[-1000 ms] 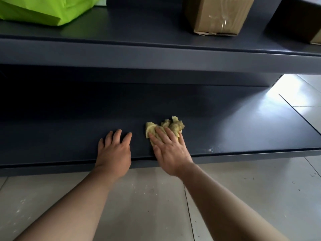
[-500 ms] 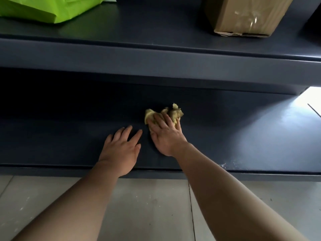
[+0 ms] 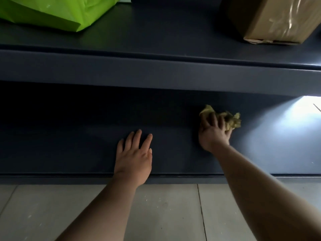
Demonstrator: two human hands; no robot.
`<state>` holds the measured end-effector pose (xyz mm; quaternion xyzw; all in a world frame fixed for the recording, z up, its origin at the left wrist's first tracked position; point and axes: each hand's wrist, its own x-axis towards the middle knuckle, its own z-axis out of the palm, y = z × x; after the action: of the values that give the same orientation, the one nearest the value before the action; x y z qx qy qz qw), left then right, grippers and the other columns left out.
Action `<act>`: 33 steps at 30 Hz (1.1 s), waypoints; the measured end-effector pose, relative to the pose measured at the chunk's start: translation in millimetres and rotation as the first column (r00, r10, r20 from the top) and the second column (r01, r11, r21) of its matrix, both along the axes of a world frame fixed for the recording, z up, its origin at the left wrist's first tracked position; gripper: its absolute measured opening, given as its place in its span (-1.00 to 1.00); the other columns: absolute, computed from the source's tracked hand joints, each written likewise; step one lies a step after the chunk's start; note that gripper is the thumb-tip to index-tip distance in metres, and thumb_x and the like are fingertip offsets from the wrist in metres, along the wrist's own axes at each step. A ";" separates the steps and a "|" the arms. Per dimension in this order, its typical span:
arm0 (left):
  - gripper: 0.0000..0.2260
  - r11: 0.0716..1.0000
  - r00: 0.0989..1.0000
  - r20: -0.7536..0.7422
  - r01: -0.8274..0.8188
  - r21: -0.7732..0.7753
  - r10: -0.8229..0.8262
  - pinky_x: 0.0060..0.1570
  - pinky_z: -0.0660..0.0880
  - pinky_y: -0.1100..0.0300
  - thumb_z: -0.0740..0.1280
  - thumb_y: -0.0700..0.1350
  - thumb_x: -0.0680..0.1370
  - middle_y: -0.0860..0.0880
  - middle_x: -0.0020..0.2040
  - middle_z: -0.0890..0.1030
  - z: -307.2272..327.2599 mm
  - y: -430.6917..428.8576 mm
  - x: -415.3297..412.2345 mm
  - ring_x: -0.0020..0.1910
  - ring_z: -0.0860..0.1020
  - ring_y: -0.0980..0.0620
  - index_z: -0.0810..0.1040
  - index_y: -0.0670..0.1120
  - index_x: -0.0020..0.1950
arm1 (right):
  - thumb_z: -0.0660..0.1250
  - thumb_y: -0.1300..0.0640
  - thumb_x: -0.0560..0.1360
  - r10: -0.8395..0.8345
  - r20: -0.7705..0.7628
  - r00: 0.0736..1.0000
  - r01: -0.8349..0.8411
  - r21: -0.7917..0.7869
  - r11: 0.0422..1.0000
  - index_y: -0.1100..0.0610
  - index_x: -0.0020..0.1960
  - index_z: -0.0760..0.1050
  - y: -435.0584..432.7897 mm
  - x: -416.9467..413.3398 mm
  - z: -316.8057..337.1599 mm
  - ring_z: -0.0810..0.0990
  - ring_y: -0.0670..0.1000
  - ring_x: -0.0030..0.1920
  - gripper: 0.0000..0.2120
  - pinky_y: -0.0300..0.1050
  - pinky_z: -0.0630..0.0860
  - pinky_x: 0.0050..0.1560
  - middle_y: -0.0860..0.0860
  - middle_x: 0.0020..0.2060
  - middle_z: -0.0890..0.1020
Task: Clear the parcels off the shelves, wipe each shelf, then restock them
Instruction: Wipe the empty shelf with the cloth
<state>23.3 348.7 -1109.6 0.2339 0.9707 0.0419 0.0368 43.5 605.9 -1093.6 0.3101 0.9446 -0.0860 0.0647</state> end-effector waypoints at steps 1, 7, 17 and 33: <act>-0.53 1.000 1.000 -0.005 -0.006 0.018 0.006 0.48 -0.08 -0.06 -0.13 0.08 0.63 -0.01 0.57 -0.08 -1.7 0.1 -0.2 0.53 -0.07 -0.04 -0.10 0.14 0.55 | 0.00 -0.02 0.62 0.032 -0.023 0.999 -0.032 0.010 0.999 -0.13 0.56 -0.07 -18.4 1.5 -0.7 -0.19 0.13 0.55 -0.46 0.34 -0.17 0.46 -0.03 0.57 -0.11; -0.53 0.997 1.000 -0.030 -0.006 0.080 0.008 0.47 -0.10 -0.06 -0.15 0.10 0.62 0.01 0.57 -0.06 -3.6 -1.6 0.7 0.53 -0.06 -0.02 -0.06 0.17 0.55 | -0.09 -0.06 0.62 0.361 -0.051 0.931 -0.360 0.030 0.933 -0.12 0.57 -0.13 -90.9 41.6 -6.5 -0.27 0.02 0.54 -0.46 0.19 -0.23 0.49 -0.08 0.57 -0.16; -0.48 0.995 1.000 0.027 0.001 0.103 -0.004 0.47 -0.04 -0.13 0.10 -0.11 0.60 -0.09 0.56 0.01 14.8 18.5 20.8 0.52 -0.01 -0.15 0.05 -0.01 0.55 | 0.01 0.07 0.63 0.302 0.107 0.947 -0.312 0.086 0.946 -0.09 0.58 -0.09 -61.8 99.5 13.7 -0.22 0.10 0.55 -0.44 0.15 -0.23 0.52 -0.01 0.58 -0.14; -0.52 0.977 0.985 0.013 0.169 0.132 -0.173 0.50 -0.03 -0.06 0.06 -0.14 0.64 -0.06 0.57 0.02 12.5 102.6 62.3 0.54 -0.03 -0.11 0.04 0.00 0.55 | -0.14 -0.19 0.62 0.277 -0.087 0.957 -0.271 0.077 0.960 -0.32 0.50 -0.20 68.0 188.2 -12.4 -0.32 -0.04 0.53 -0.53 0.07 -0.17 0.53 -0.16 0.56 -0.16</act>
<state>85.6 451.4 -1097.1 0.3179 0.9416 0.1047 0.0369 231.7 673.8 -1106.1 0.1737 0.9827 -0.0607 0.0204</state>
